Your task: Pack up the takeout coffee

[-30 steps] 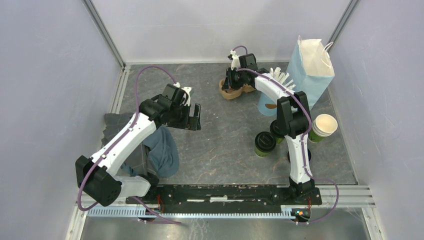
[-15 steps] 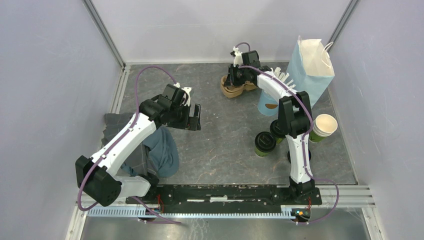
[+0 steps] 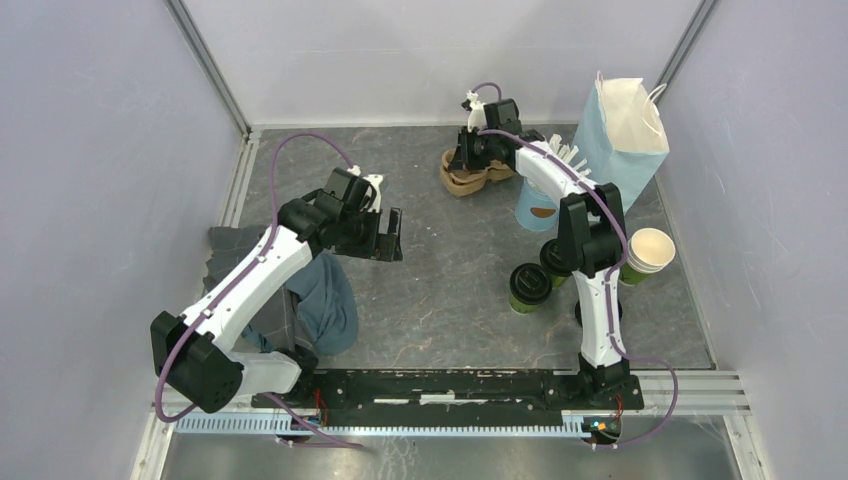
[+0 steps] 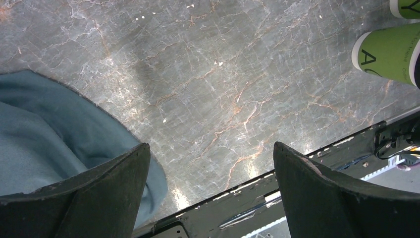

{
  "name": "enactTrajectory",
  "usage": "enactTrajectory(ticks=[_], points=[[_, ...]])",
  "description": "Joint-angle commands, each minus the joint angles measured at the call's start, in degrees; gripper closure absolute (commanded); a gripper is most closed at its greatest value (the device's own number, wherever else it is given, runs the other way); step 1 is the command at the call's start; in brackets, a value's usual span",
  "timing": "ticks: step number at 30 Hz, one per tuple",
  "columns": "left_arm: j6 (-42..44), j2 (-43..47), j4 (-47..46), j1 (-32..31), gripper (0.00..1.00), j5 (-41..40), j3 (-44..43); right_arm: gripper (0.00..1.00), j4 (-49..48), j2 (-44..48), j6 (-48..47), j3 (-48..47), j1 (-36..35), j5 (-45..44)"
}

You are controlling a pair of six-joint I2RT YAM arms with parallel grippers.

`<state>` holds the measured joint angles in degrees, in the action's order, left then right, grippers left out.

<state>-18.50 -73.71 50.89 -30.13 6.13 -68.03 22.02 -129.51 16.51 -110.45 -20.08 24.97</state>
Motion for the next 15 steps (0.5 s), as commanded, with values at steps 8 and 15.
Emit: enactTrajectory(ticks=[8, 15], points=[[2.19, 1.04, -1.61, 0.4, 0.01, 1.56, -1.0, 0.85, 0.52, 11.18, -7.28, -4.83, 0.14, -2.42], [-1.69, 1.56, -0.55, 0.62, 0.0, -0.25, -6.39, 0.84, 1.56, 15.56, -14.67, -5.51, -1.01, 6.69]])
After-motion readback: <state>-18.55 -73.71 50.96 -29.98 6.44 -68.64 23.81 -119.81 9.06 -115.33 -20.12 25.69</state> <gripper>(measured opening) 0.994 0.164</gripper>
